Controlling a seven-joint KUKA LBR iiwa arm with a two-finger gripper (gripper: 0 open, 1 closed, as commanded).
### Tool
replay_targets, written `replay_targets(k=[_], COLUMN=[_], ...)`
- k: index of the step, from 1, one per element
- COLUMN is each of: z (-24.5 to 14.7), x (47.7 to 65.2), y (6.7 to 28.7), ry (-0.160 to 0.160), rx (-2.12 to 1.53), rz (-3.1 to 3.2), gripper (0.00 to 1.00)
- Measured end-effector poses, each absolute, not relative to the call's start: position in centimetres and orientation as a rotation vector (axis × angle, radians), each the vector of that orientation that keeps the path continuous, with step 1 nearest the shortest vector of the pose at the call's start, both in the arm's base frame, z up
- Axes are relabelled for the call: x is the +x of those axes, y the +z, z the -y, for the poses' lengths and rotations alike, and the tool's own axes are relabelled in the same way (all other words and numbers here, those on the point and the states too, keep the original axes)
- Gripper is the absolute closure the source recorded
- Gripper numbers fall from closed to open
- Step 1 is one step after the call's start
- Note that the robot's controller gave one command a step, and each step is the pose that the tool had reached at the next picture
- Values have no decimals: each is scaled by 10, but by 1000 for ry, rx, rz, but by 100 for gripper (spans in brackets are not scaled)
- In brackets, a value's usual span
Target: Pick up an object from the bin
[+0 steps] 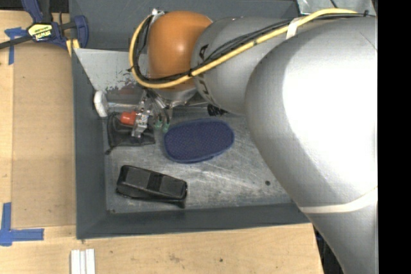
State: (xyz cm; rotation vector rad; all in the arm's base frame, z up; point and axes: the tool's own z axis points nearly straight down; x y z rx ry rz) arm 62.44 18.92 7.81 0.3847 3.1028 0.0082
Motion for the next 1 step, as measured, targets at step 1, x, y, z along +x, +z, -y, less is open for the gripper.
replay_targets(k=[1], z=[-192], x=[623], y=[214], ry=[7], rx=[459], rz=[-3097], gripper=[100])
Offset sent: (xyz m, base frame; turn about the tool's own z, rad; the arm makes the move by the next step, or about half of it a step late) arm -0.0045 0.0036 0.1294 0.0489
